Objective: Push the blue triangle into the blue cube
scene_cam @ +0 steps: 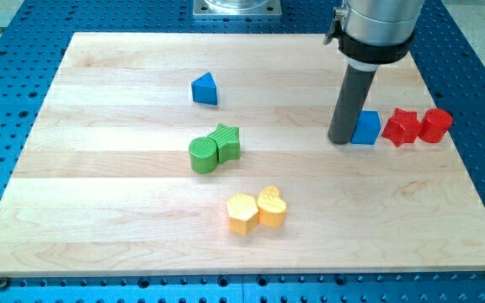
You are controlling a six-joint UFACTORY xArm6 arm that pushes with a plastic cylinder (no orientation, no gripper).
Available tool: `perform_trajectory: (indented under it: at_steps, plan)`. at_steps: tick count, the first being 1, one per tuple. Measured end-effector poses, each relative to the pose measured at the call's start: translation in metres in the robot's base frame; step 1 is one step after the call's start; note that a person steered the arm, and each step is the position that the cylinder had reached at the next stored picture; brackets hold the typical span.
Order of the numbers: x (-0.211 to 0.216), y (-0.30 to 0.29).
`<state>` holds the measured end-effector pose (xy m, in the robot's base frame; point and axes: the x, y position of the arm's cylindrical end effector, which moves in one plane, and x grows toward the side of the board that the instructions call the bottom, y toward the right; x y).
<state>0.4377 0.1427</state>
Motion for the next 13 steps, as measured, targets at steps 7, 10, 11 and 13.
perform_trajectory:
  at_steps: [7,10,11,13]
  plan:
    - [-0.120,-0.199]
    - [-0.073,-0.193]
    - [-0.028,-0.161]
    - [-0.058,-0.151]
